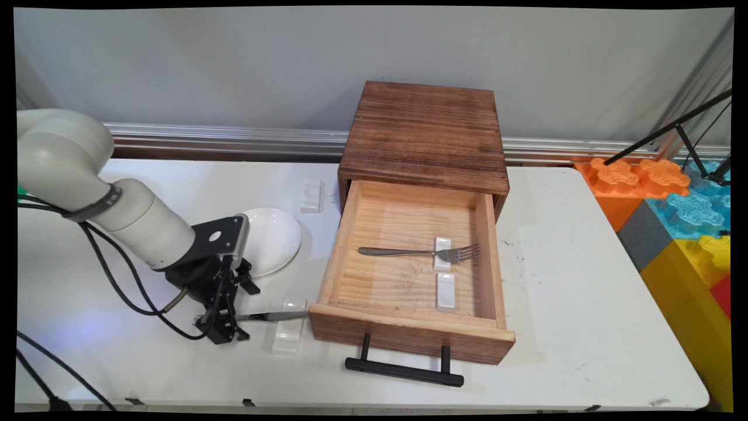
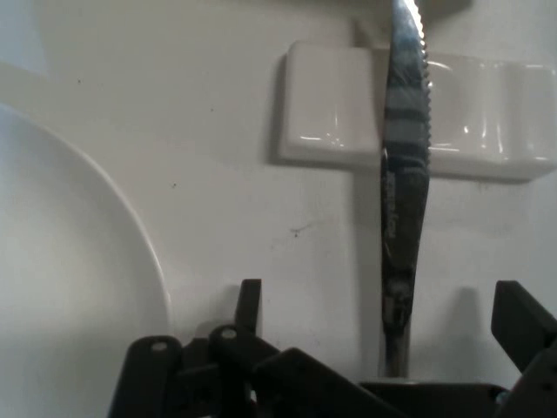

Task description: Pick up the knife from the right of the white plate, then place the picked object into the drawer

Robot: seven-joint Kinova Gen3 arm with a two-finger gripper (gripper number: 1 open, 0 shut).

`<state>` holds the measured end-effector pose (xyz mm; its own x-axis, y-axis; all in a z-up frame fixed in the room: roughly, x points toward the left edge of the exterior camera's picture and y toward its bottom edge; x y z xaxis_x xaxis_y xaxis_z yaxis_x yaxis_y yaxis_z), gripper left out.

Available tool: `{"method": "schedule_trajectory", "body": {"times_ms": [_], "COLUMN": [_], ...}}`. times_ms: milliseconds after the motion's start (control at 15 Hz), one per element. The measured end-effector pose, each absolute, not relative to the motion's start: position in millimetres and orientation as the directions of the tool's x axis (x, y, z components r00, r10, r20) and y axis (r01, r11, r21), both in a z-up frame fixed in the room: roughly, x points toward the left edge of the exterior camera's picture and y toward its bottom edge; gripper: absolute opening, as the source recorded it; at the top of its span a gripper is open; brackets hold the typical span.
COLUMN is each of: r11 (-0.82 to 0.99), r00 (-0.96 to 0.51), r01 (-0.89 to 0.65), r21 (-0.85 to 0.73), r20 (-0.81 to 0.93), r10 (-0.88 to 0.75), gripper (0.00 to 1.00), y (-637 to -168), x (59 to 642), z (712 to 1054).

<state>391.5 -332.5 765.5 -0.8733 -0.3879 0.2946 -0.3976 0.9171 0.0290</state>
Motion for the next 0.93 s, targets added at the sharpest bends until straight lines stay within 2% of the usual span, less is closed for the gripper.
{"method": "schedule_trajectory", "body": {"times_ms": [400, 467, 933], "r11": [0.918, 0.919, 0.923], "r00": [-0.874, -0.875, -0.880], "r01": [-0.397, -0.394, -0.383], "r21": [0.029, 0.029, 0.034], "r20": [0.294, 0.295, 0.289], "r10": [-0.387, -0.385, -0.376], "gripper": [1.00, 0.00, 0.00], "y": [-336.3, -337.0, -339.5], "x": [390.9, 390.9, 392.2], "z": [761.8, 761.8, 764.6]}}
